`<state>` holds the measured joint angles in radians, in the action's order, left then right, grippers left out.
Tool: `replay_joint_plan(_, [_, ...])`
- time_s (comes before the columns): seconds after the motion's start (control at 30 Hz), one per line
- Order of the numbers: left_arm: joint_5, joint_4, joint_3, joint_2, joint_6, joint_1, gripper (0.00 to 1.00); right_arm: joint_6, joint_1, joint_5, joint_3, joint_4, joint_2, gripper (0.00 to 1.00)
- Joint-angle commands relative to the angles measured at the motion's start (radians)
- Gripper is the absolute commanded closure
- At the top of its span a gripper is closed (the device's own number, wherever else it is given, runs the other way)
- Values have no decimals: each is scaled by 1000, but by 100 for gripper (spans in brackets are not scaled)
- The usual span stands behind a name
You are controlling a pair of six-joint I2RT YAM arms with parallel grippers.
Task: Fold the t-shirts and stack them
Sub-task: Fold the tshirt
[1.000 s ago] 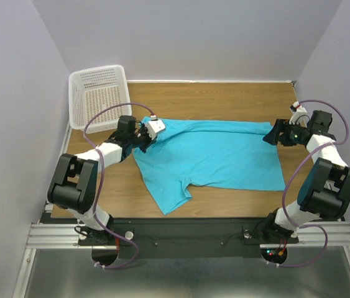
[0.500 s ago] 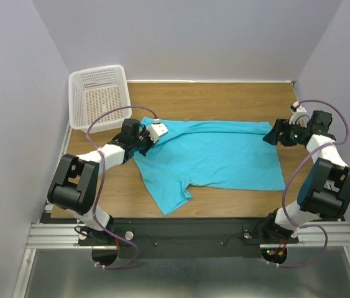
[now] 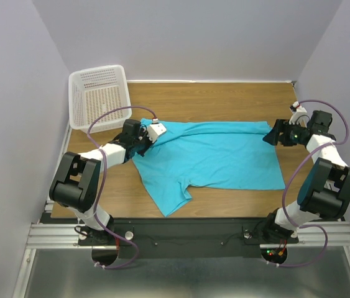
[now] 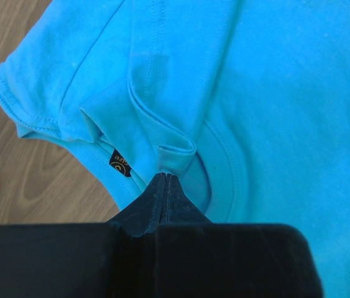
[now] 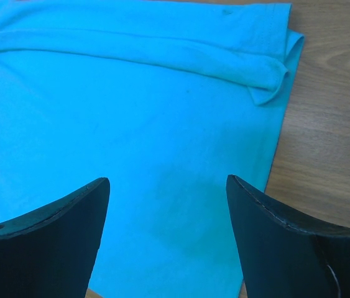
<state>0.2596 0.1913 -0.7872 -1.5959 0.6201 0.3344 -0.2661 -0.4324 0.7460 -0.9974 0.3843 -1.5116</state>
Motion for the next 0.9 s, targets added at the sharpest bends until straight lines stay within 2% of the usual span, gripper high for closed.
replay_joint_plan(0.0, [-63, 22, -26, 7, -11, 3, 100, -12, -9, 30, 5, -24, -7, 19])
replay_joint_plan(0.1, [-46, 22, -26, 10, -11, 2, 100, -44, -9, 24, -13, 28, -56, 22])
replay_joint_plan(0.27, [-37, 20, -27, 5, -16, 3, 100, -91, -9, -55, -50, 99, -139, 35])
replay_joint_plan(0.57, [-33, 22, -32, 13, -14, 3, 100, -81, -9, -143, -118, 93, -199, 33])
replay_joint_plan(0.87, [-25, 20, -37, 13, -17, 2, 100, -56, -5, -184, -282, 96, -372, 37])
